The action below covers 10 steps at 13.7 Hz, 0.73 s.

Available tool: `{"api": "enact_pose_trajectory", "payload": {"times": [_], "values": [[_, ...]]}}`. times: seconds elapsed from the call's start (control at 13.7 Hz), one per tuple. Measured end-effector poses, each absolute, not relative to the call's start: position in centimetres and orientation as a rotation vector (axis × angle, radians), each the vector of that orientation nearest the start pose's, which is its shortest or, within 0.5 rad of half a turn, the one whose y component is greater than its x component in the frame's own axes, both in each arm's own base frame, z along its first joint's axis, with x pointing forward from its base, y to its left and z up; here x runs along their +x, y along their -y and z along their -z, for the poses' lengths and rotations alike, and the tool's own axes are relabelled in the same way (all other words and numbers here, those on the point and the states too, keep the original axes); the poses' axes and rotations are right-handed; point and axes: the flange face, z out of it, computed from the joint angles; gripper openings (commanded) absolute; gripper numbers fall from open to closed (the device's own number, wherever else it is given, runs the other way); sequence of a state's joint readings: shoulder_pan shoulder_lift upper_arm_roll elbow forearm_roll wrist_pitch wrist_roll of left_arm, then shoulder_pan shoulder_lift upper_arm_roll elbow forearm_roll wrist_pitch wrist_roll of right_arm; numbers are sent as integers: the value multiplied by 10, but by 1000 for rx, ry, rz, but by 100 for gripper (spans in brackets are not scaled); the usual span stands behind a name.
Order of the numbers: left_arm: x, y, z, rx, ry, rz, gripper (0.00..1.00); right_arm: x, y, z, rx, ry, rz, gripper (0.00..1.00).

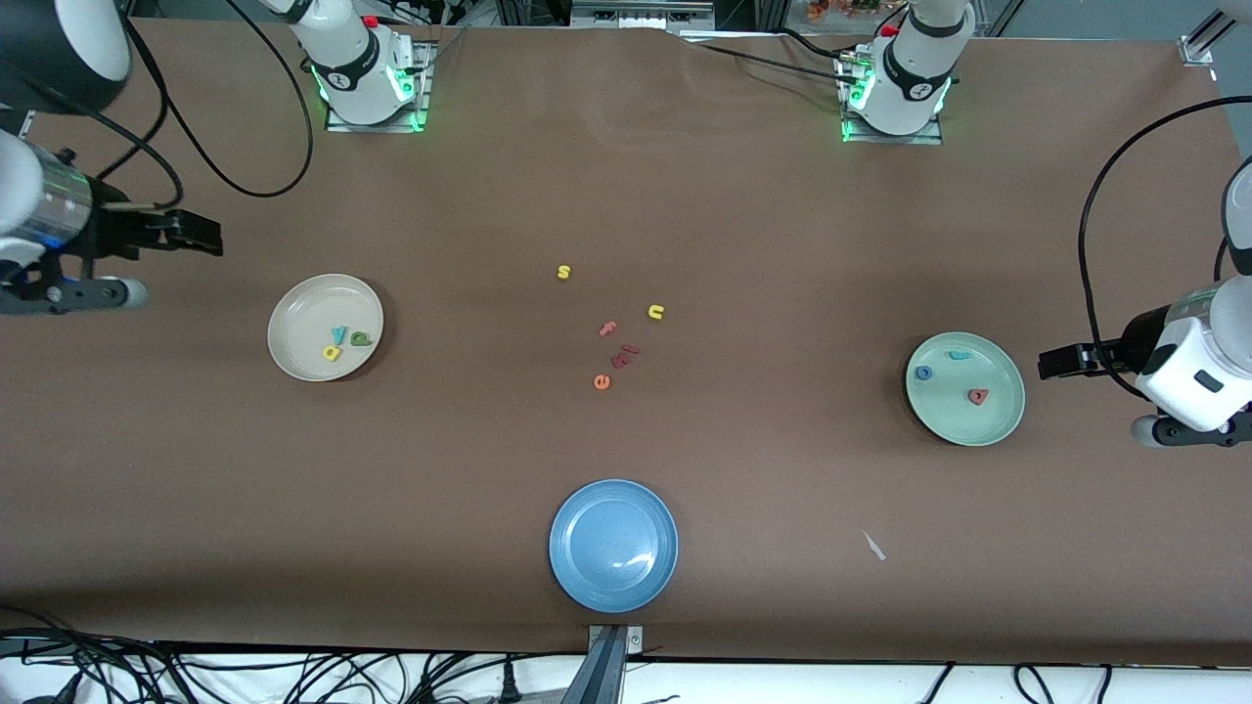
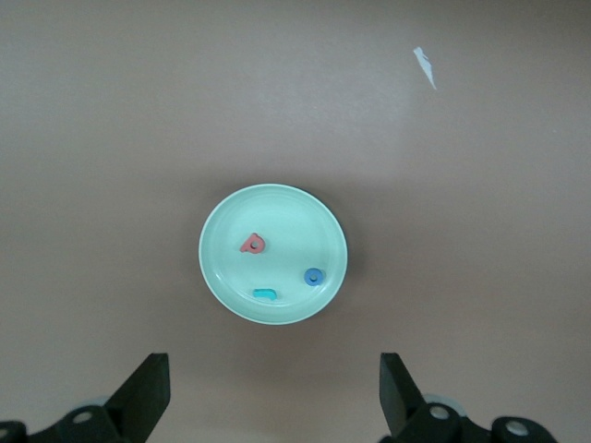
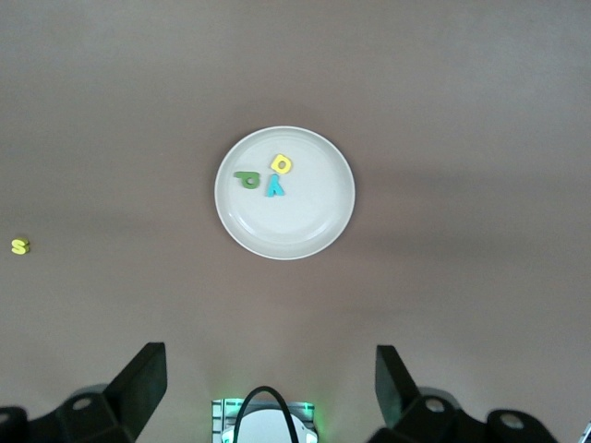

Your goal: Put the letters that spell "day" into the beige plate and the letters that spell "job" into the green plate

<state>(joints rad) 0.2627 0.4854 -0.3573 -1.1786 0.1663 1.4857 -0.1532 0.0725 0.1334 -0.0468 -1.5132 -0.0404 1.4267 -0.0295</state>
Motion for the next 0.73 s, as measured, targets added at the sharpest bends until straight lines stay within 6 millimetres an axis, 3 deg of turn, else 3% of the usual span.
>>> {"api": "enact_pose_trajectory", "payload": {"times": [0.22, 0.37, 0.73], "values": [[670, -23, -525, -3126, 101, -225, 98, 564, 18, -593, -3166, 21, -240, 100], [668, -22, -526, -3119, 82, -227, 100, 554, 11, -609, -3167, 37, -196, 100], [668, -24, -526, -3120, 59, -228, 100, 535, 4, -589, -3129, 41, -38, 100]]}}
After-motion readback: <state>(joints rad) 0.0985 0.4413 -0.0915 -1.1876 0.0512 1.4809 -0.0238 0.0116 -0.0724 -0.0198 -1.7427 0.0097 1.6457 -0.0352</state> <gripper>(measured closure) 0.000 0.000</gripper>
